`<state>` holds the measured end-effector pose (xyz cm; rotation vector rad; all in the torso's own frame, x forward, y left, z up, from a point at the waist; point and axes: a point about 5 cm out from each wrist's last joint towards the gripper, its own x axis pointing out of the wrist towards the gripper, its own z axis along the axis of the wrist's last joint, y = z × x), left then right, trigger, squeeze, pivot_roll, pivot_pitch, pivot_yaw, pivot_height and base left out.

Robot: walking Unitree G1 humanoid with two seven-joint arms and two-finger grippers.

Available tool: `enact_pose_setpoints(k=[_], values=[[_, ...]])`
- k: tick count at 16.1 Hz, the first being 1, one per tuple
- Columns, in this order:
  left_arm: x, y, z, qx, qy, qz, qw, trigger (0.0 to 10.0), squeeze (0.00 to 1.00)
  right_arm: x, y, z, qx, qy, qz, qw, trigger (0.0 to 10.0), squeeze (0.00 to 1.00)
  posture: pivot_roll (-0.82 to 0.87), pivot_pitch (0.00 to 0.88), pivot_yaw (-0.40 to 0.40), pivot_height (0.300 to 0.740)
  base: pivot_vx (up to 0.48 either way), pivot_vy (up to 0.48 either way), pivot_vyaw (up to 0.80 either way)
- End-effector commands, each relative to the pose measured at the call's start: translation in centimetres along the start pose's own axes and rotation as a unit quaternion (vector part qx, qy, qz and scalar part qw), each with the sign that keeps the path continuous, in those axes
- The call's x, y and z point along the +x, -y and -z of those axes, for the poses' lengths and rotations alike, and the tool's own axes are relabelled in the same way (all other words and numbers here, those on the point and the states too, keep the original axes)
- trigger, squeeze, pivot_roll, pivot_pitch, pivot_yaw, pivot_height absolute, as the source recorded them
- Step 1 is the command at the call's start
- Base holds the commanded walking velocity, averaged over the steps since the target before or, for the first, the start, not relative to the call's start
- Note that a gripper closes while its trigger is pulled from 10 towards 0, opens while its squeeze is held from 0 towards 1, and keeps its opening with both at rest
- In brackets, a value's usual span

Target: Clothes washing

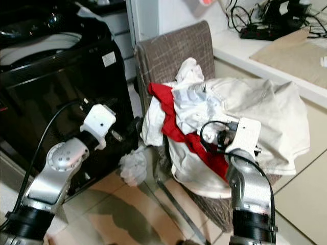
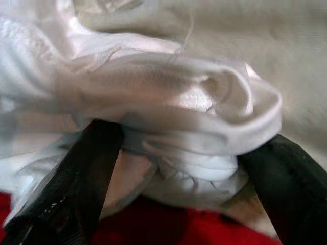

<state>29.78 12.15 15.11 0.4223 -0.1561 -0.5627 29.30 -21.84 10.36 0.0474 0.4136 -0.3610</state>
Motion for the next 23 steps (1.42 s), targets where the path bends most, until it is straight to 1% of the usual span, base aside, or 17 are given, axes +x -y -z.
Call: enact_pose_setpoints(k=[1, 2, 4, 5, 6, 8, 12, 13, 14, 16, 18, 20, 22, 23], values=[[0.1, 0.1, 0.0, 0.001, 0.002, 0.005, 1.000, 10.0, 0.00, 0.6, 0.3, -0.7, -0.002, 0.019, 0.007, 1.000, 3.2, 0.00, -0.12, 0.000, 0.053, 0.736, 0.000, 0.000, 0.00], [0.1, 0.1, 0.0, 0.000, 0.003, 0.004, 1.000, 10.0, 0.00, 0.9, 0.3, -0.8, 0.001, 0.021, 0.007, 1.000, 0.0, 0.00, -0.11, 0.000, 0.046, 0.736, 0.000, 0.000, 0.00], [0.1, 0.2, 0.1, -0.002, 0.003, -0.003, 1.000, 10.0, 0.00, 1.9, -0.2, -1.0, 0.012, 0.027, -0.007, 1.000, 0.0, 0.00, -0.10, 0.000, 0.039, 0.736, 0.000, 0.000, 0.00], [0.1, 0.5, 0.3, 0.004, 0.000, -0.005, 1.000, 10.0, 0.00, 2.3, -0.9, -0.8, 0.008, 0.032, -0.021, 0.999, 0.0, 0.00, -0.09, 0.000, 0.034, 0.736, 0.000, 0.000, 0.00], [0.1, 0.6, 0.4, 0.005, -0.002, -0.005, 1.000, 10.0, 0.00, 2.4, -1.1, -0.7, 0.008, 0.030, -0.025, 0.999, 0.0, 0.00, -0.09, 0.000, 0.033, 0.736, 0.000, 0.000, 0.00], [0.1, 1.0, 0.7, -0.014, -0.012, -0.008, 1.000, 10.0, 0.00, 2.9, -2.2, -0.2, 0.014, 0.019, -0.043, 0.999, 0.0, 0.00, -0.09, 0.000, 0.031, 0.736, 0.000, 0.000, 0.00], [0.2, 1.2, 0.8, -0.019, -0.015, -0.014, 1.000, 10.0, 0.00, 3.5, -3.2, -0.1, 0.020, 0.024, -0.062, 0.998, 0.0, 0.00, -0.07, 0.000, 0.026, 0.736, 0.000, 0.000, 0.00], [0.1, 1.2, 1.0, -0.030, -0.018, -0.023, 0.999, 10.0, 0.00, 3.4, -3.5, -0.2, 0.018, 0.025, -0.073, 0.997, 0.0, 0.00, -0.07, 0.000, 0.024, 0.736, 0.000, 0.000, 0.00], [0.1, 1.2, 1.0, -0.031, -0.019, -0.024, 0.999, 10.0, 0.00, 3.3, -4.0, -0.4, 0.011, 0.030, -0.094, 0.995, 0.0, 0.00, -0.07, 0.000, 0.023, 0.736, 0.000, 0.000, 0.00], [0.0, 1.2, 1.1, -0.030, -0.022, -0.025, 0.999, 10.0, 0.00, 3.1, -4.4, -0.9, 0.004, 0.045, -0.101, 0.994, 0.0, 0.00, -0.07, 0.000, 0.022, 0.736, 0.000, 0.000, 0.00], [-0.1, 1.1, 1.0, -0.032, -0.023, -0.035, 0.999, 10.0, 0.00, 2.5, -5.1, -2.7, -0.036, 0.108, -0.122, 0.986, 0.0, 0.00, -0.07, 0.000, 0.016, 0.736, 0.000, 0.000, 0.00], [-0.1, 1.0, 1.0, -0.039, -0.023, -0.043, 0.998, 10.0, 0.00, 1.9, -5.7, -4.0, -0.043, 0.134, -0.142, 0.980, 0.0, 0.00, -0.07, 0.000, 0.011, 0.736, 0.000, 0.000, 0.00], [-0.1, 0.7, 1.1, -0.052, -0.024, -0.059, 0.997, 10.0, 0.00, 0.9, -7.0, -5.5, -0.036, 0.166, -0.183, 0.968, 0.0, 0.00, -0.07, 0.000, 0.011, 0.736, 0.000, 0.000, 0.00], [-0.1, 0.6, 1.1, -0.060, -0.024, -0.066, 0.996, 10.0, 0.00, 0.6, -7.2, -5.9, -0.033, 0.169, -0.191, 0.966, 0.0, 0.00, -0.07, 0.000, 0.011, 0.736, 0.000, 0.000, 0.00]])
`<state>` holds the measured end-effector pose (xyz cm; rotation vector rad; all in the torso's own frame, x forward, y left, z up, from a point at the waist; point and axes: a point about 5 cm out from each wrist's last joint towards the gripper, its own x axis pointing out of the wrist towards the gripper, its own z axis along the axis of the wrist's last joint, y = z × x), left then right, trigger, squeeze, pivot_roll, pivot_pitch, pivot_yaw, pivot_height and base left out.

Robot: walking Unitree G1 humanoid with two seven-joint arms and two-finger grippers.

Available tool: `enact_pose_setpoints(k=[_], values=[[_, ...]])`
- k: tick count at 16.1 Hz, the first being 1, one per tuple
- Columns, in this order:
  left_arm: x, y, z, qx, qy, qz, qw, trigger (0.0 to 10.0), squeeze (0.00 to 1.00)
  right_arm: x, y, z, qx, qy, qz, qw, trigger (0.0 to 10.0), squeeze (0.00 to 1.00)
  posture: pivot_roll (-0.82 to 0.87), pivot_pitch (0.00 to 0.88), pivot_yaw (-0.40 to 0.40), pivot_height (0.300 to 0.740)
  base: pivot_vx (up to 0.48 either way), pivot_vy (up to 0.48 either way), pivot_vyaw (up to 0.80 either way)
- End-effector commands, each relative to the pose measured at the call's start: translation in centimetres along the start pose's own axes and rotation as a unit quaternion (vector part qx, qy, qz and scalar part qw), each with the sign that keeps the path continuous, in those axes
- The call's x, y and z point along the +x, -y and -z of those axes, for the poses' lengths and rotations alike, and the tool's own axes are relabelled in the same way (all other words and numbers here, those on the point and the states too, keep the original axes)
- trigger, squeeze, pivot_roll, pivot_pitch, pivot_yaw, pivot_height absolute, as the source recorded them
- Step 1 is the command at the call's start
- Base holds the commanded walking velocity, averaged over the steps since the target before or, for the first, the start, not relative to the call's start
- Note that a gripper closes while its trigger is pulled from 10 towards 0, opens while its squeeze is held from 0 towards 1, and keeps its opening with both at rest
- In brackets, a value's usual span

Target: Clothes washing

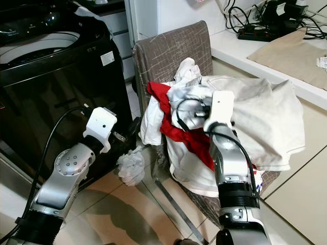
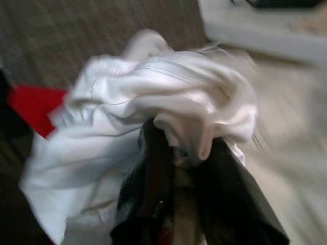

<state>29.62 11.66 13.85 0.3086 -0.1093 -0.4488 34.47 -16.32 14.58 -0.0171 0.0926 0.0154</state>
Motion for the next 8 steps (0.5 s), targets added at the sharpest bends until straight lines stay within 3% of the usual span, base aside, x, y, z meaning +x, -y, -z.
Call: enact_pose_setpoints(k=[1, 2, 4, 5, 8], values=[[0.0, -0.9, 0.1, -0.021, -0.007, -0.033, 0.999, 10.0, 0.00, 0.0, -1.0, -2.1, -0.007, 0.041, -0.028, 0.999, 0.0, 0.00, -0.06, 0.000, -0.002, 0.736, 0.000, 0.000, 0.00], [0.0, -1.1, 0.1, -0.027, -0.008, -0.042, 0.999, 10.0, 0.00, 0.0, -1.3, -2.6, -0.013, 0.051, -0.032, 0.998, 0.0, 0.00, -0.06, 0.000, -0.002, 0.736, 0.000, 0.000, 0.00], [0.1, -3.4, 1.0, -0.078, -0.043, -0.166, 0.982, 10.0, 0.00, -0.1, -2.2, -4.4, -0.004, 0.088, -0.065, 0.994, 0.0, 0.00, -0.06, 0.000, -0.012, 0.736, 0.000, 0.000, 0.00], [0.0, -3.9, 1.3, -0.090, -0.051, -0.195, 0.975, 10.0, 0.00, 0.0, -2.3, -4.2, -0.015, 0.088, -0.072, 0.993, 0.0, 0.00, -0.06, 0.000, -0.015, 0.736, 0.000, 0.000, 0.64], [-0.3, -4.0, 1.9, -0.073, -0.072, -0.222, 0.970, 10.0, 0.00, 0.0, -2.4, -1.2, -0.029, 0.056, -0.081, 0.995, 0.0, 0.00, -0.05, 0.000, -0.021, 0.736, 0.000, 0.000, 0.76]])
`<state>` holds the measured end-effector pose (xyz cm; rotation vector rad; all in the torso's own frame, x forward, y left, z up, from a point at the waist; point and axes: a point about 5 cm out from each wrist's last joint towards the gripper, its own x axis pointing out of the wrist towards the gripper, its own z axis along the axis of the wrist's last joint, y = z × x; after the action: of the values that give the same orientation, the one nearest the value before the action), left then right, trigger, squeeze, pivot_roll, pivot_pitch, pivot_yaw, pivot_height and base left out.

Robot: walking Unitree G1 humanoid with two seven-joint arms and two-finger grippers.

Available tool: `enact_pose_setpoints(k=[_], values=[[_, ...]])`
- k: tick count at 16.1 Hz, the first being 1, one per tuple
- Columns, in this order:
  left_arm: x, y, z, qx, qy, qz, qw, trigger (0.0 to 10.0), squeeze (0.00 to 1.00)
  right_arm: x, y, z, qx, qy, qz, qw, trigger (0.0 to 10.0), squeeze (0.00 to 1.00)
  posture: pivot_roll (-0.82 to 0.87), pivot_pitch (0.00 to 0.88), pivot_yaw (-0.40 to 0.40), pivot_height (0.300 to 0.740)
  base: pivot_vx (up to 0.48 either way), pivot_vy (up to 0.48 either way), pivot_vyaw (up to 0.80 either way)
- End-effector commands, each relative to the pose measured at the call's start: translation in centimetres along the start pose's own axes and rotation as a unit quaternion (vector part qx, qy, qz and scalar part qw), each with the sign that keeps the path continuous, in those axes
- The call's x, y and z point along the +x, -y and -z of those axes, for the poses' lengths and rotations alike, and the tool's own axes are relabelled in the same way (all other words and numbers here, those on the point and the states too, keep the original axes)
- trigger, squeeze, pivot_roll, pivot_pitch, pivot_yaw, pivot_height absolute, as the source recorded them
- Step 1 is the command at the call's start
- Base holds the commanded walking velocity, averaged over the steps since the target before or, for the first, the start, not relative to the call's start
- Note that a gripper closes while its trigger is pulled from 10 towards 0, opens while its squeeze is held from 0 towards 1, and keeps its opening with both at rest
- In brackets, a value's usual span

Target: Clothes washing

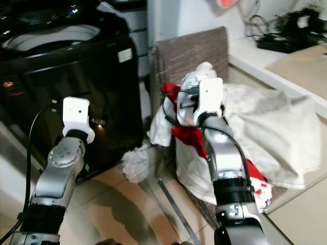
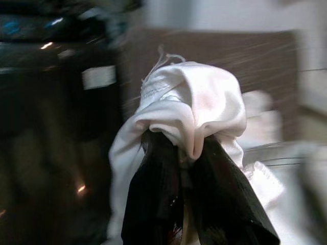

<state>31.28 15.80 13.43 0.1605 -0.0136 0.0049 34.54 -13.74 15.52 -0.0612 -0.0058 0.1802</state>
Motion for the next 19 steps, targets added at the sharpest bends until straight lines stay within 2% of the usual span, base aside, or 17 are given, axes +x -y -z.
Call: enact_pose_setpoints(k=[1, 2, 3, 8, 13, 16, 17, 18, 19], values=[[0.0, -0.2, 0.4, 0.009, -0.011, -0.014, 1.000, 10.0, 0.00, -0.2, 0.0, 0.7, -0.003, -0.005, -0.004, 1.000, 0.0, 0.00, -0.04, 0.000, -0.022, 0.736, 0.000, 0.000, 0.74], [0.0, -1.1, 1.0, 0.025, -0.027, -0.043, 0.998, 10.0, 0.00, -0.6, -0.2, 2.0, 0.003, -0.022, -0.006, 1.000, 0.0, 0.00, -0.04, 0.000, -0.025, 0.736, 0.000, 0.000, 0.73], [-0.1, -1.6, 1.3, 0.024, -0.036, -0.061, 0.997, 10.0, 0.00, -0.9, -0.7, 2.5, 0.012, -0.021, -0.024, 0.999, 0.0, 0.00, -0.03, 0.000, -0.026, 0.736, 0.000, 0.000, 0.72], [-0.1, -1.3, 1.1, 0.036, -0.031, -0.064, 0.997, 10.0, 0.00, -0.1, -2.0, 0.4, 0.016, 0.028, -0.064, 0.997, 0.0, 0.00, -0.02, 0.000, -0.034, 0.736, 0.000, 0.000, 0.67], [0.0, -1.5, 0.9, 0.039, -0.026, -0.070, 0.996, 10.0, 0.00, 0.6, -4.4, -3.3, 0.030, 0.102, -0.113, 0.988, 0.0, 0.00, -0.01, 0.000, -0.042, 0.736, 0.000, 0.000, 0.61], [0.0, -1.4, 0.8, 0.042, -0.023, -0.068, 0.997, 10.0, 0.00, 1.2, -4.3, -5.0, 0.038, 0.132, -0.108, 0.985, 0.0, 0.00, -0.01, 0.000, -0.043, 0.736, 0.000, 0.000, 0.58], [0.1, -1.5, 0.8, 0.043, -0.023, -0.067, 0.997, 10.0, 0.00, 1.5, -4.3, -6.3, 0.046, 0.151, -0.106, 0.982, 0.0, 0.00, -0.01, 0.000, -0.043, 0.736, 0.000, 0.000, 0.58], [0.3, -1.4, 0.6, 0.046, -0.019, -0.064, 0.997, 10.0, 0.00, 2.0, -4.1, -9.4, 0.068, 0.197, -0.106, 0.972, 0.0, 0.00, -0.02, 0.000, -0.034, 0.736, 0.000, 0.000, 0.58], [0.3, -1.4, 0.6, 0.046, -0.019, -0.065, 0.997, 10.0, 0.00, 2.2, -4.2, -10.1, 0.069, 0.207, -0.108, 0.970, 0.0, 0.00, -0.03, 0.000, -0.031, 0.736, 0.000, 0.000, 0.58]])
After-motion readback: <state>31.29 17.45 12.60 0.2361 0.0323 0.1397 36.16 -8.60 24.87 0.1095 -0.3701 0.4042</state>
